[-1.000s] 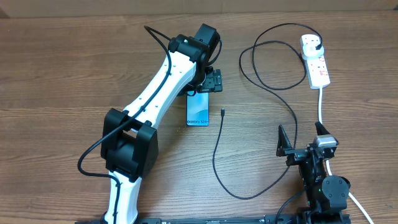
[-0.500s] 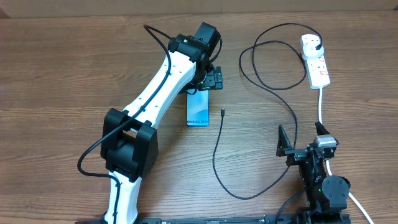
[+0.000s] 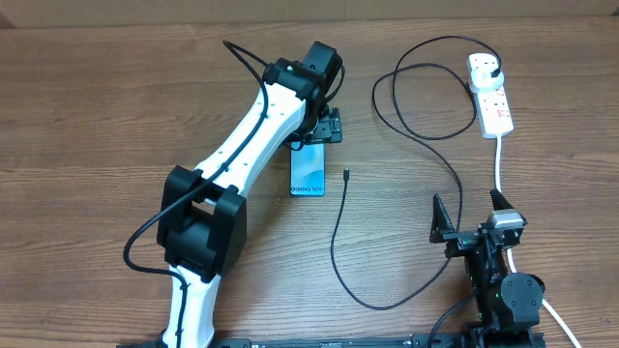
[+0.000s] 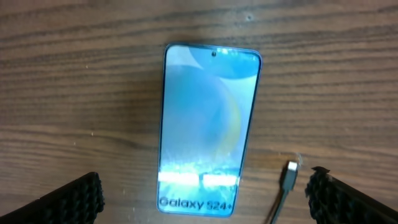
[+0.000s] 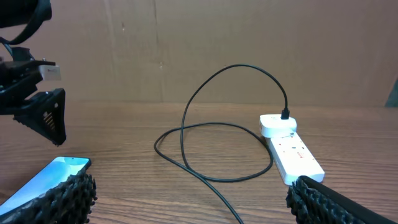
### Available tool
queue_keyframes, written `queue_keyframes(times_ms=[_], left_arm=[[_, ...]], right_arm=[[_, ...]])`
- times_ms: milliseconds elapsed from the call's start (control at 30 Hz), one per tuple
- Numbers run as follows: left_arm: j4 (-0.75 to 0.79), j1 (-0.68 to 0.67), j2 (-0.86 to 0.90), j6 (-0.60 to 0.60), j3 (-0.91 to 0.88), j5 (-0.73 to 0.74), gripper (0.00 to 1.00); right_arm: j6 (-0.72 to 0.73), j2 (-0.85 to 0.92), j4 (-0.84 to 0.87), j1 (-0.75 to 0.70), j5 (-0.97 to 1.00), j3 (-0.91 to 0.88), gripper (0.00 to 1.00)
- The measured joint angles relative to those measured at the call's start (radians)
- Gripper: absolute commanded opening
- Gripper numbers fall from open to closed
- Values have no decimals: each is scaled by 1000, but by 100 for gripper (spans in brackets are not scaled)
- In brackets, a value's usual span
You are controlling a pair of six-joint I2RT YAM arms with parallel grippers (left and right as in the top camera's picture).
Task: Plug charger to phone and switch on socket
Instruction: 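Lower the open left gripper down onto the phone's top edge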
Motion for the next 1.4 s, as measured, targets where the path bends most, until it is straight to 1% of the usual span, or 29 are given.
queue_keyframes(times_ms=[267, 1067, 1400], left_arm=[[42, -6, 3, 0, -66, -18, 100], [90, -8, 8, 0, -116, -18, 100], [149, -22, 8, 2, -161, -18, 100]], right_arm=[[0, 0, 0, 0, 0, 0, 100], [0, 0, 0, 0, 0, 0, 100], [0, 0, 0, 0, 0, 0, 100]])
